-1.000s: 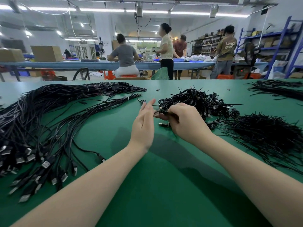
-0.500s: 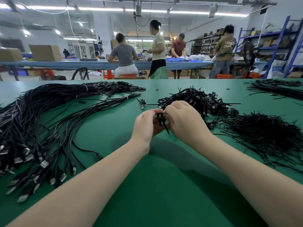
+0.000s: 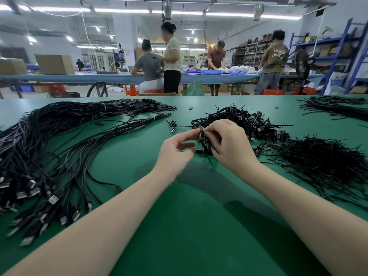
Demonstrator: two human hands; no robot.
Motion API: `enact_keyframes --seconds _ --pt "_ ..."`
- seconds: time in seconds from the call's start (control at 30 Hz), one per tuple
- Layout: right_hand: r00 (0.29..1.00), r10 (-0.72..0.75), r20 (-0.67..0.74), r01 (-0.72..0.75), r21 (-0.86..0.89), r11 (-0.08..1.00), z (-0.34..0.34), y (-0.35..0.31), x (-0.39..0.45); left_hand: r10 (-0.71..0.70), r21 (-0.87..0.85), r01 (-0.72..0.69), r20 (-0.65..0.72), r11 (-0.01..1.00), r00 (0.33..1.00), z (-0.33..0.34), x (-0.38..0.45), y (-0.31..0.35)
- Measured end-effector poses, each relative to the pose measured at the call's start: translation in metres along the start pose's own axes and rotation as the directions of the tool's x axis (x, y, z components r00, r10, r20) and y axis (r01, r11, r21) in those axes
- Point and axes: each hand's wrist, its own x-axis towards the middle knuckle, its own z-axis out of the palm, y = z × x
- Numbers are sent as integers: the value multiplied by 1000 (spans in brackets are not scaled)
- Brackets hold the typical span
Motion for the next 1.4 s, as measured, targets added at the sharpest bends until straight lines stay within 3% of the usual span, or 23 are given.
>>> enact_keyframes --seconds 0.17,0.27,0.33,0.4,0.43,0.5,0.53,0.77,0.9,1.07,1.17,1.23,1.3,1.4 --pt "999 41 -5 -41 74 996 5 -1 0 -4 -53 0 -73 999 997 0 1 -1" --pt "1000 14 -9 -14 34 999 8 -3 -1 9 9 -8 -107 1000 994 2 2 1" --pt "1000 -19 9 19 -24 1000 9 -3 0 -107 -73 98 -132 992 986 7 0 5" --pt "991 -120 58 127 -142 982 6 -4 -1 -349 -340 299 -93 891 933 10 0 12" --pt "978 -187 90 202 -214 956 4 -3 -2 -469 -486 407 -7 773 883 10 0 16" --pt "950 -289 122 313 -302 900 2 -1 -6 -578 -630 520 134 577 805 9 0 22" --pt "946 -301 119 324 -313 893 2 0 -7 -589 -641 533 152 552 794 8 -1 23" --pt "985 -173 -13 167 -208 964 8 -1 -8 -329 -377 308 10 874 944 8 -2 12" --pt "986 -163 -21 156 -188 970 8 1 -10 -176 -255 179 34 950 984 8 -5 6" --pt "987 -152 -43 144 -158 977 10 1 -7 -71 -85 65 -75 994 995 8 -3 0" --pt "984 -166 -65 154 -161 975 10 -2 -6 -39 -76 30 -127 997 991 9 -2 2" --pt "977 -203 -68 188 -187 964 9 -3 -5 -81 -34 77 -132 996 988 10 -2 5" --pt "961 -274 -39 256 -247 935 7 -3 -5 -221 -112 212 -83 971 972 10 -2 8" --pt "930 -367 18 351 -334 875 5 0 -8 -485 -385 504 152 773 861 11 -4 16"
